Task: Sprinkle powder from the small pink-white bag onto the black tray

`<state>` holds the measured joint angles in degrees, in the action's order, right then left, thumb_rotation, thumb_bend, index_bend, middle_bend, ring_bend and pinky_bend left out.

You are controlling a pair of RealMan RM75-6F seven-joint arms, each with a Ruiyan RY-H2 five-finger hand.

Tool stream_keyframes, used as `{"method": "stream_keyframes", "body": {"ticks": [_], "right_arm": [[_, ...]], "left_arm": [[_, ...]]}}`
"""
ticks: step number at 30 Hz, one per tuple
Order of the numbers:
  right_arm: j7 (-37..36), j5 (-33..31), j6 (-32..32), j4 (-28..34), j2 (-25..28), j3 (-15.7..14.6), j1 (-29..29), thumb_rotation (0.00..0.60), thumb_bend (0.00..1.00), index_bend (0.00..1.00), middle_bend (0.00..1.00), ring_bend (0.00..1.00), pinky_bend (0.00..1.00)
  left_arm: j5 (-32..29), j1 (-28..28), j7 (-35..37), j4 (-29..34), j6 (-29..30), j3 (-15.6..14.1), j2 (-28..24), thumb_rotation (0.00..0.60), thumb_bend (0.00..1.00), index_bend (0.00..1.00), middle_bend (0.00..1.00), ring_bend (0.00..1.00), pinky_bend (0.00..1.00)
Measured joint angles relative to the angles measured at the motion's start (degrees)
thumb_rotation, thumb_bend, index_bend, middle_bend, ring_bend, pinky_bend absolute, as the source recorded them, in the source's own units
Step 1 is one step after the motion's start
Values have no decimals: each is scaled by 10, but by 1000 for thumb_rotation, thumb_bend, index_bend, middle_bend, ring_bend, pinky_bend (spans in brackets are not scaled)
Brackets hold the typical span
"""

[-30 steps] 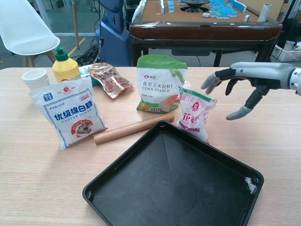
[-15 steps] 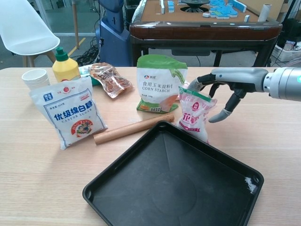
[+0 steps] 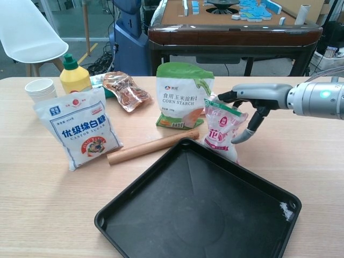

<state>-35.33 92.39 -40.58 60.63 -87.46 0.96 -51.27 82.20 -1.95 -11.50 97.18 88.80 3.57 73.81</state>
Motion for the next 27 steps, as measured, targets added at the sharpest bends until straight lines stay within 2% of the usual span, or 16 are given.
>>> {"method": "stream_keyframes", "body": {"ticks": [8,15,27], "right_arm": [[-38,10,13,-29,-16,-25,-15,600,28,200,241,119,215],[-57,15,0,-38,-12,-47,-7,600,28,200,259,132,215],[-44,11,-34,-5,28,-71,28,600,28,200,265,148,215]], "left_arm": [[-1,2,0,0,1,-1,0,600,176,145,54,37,34],[-2,4,5,-3,1,-1,-1,600,177,145,54,37,34],[-1,4,9,-7,0,-1,0,600,176,145,54,37,34]]}}
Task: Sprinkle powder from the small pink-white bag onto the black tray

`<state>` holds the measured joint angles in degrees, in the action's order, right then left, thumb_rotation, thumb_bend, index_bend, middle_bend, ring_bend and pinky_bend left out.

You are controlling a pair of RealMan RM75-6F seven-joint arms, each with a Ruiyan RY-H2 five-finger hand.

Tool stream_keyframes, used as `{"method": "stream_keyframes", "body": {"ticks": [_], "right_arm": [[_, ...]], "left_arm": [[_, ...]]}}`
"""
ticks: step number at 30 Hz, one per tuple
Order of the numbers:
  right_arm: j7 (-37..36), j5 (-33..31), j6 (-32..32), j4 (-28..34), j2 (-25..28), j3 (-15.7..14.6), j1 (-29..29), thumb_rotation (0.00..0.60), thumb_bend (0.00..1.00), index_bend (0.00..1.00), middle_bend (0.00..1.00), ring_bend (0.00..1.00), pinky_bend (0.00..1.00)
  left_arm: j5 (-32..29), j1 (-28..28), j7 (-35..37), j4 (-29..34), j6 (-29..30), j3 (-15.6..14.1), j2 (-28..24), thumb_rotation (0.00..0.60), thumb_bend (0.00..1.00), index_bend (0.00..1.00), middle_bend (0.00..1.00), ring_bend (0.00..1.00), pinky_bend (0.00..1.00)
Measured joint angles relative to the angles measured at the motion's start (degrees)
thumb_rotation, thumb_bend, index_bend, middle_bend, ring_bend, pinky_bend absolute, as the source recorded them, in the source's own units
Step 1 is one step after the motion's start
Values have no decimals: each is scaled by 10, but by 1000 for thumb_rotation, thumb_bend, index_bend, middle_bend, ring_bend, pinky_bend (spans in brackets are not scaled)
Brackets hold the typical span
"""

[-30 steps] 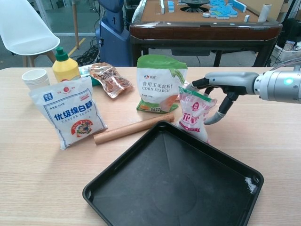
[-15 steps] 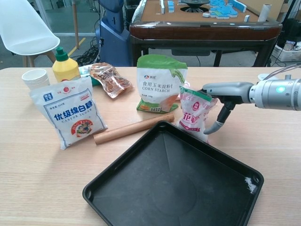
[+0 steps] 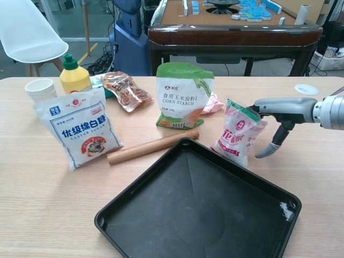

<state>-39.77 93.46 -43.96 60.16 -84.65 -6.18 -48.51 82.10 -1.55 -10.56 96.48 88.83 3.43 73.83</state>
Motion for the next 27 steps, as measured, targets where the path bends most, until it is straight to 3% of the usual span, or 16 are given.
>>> {"method": "stream_keyframes", "body": {"ticks": [10,27], "right_arm": [[65,-20,-23,82,57,-9,36,600,28,200,265,157,215],[156,-84,-7,66,10,35,52,600,28,200,267,157,215]], "left_arm": [[0,-2,6,-4,-5,0,1,600,177,145,54,38,34],[-4,4,18,-12,-2,-1,1,600,177,145,54,37,34]]}}
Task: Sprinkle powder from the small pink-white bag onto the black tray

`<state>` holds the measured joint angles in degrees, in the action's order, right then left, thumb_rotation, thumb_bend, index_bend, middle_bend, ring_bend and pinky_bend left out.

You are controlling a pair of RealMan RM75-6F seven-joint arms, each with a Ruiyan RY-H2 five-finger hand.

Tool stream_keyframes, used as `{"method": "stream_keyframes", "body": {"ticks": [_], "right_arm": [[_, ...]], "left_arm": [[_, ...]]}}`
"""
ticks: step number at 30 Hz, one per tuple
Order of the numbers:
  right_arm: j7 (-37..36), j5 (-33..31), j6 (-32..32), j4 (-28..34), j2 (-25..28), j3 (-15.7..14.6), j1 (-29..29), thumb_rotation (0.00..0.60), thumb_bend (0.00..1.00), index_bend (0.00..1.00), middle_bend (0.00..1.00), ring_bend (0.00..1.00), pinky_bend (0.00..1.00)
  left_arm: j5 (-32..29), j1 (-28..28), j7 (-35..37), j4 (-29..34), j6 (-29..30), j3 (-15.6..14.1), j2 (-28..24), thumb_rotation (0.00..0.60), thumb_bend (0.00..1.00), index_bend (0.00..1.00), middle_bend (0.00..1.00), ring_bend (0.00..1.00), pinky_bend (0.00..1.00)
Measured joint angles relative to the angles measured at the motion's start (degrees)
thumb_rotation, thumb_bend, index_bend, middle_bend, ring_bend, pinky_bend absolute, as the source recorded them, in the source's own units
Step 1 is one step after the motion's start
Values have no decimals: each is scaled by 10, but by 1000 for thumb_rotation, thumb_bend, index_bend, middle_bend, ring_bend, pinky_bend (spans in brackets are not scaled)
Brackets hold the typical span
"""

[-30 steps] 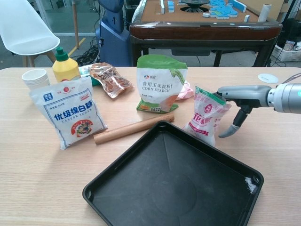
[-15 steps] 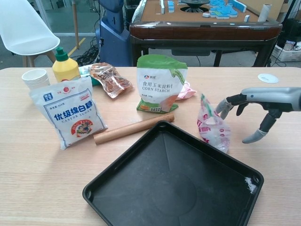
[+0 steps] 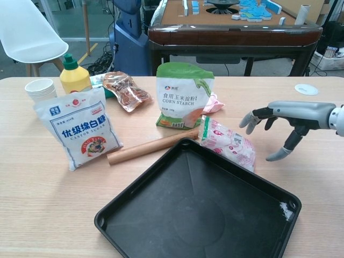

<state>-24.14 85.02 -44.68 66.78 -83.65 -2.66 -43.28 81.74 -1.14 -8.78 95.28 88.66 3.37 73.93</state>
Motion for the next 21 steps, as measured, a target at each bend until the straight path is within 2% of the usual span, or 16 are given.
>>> {"method": "stream_keyframes", "body": {"ticks": [14,21], "right_arm": [[81,-65,21,4,-45,43,4,600,42,200,266,157,215],[93,-74,47,-5,-64,52,-7,600,64,200,267,157,216]], "left_arm": [[4,4,11,-4,4,-2,0,600,177,145,54,37,34],[5,7,14,-6,6,-3,-1,600,177,145,54,37,34]]}}
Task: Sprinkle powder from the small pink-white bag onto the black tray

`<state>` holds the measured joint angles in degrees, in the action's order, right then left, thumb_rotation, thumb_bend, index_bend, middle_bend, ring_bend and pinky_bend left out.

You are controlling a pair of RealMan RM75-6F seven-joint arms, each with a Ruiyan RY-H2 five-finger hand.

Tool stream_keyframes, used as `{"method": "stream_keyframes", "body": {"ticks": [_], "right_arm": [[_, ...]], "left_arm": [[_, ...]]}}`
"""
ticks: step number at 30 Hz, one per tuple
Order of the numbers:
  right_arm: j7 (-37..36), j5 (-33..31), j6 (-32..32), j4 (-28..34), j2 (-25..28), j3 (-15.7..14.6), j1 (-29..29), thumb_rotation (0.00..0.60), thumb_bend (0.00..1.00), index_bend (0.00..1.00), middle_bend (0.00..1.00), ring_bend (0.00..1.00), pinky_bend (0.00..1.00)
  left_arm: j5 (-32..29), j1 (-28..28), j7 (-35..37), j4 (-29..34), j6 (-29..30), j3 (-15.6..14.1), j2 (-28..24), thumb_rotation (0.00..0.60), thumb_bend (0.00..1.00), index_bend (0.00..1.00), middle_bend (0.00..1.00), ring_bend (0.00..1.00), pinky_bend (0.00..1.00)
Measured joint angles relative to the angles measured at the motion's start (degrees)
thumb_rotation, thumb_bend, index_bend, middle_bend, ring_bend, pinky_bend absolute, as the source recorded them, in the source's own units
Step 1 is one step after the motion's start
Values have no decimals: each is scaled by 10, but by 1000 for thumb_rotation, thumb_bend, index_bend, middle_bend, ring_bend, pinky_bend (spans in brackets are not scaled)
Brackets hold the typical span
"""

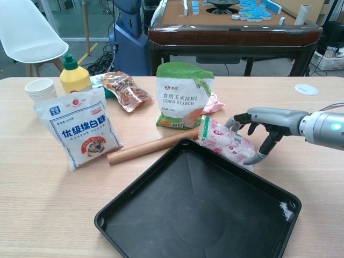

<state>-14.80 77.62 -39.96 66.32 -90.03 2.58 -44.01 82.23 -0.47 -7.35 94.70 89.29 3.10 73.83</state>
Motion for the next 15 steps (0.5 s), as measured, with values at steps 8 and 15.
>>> {"method": "stream_keyframes", "body": {"ticks": [8,15], "right_arm": [[1,5,8,-27,-12,0,-3,600,190,203,285,171,216],[-4,13,5,-47,-26,0,-1,600,204,213,299,185,216]], "left_arm": [[0,3,2,1,2,0,-1,600,177,145,54,38,34],[0,2,0,1,0,0,0,600,177,145,54,37,34]]}}
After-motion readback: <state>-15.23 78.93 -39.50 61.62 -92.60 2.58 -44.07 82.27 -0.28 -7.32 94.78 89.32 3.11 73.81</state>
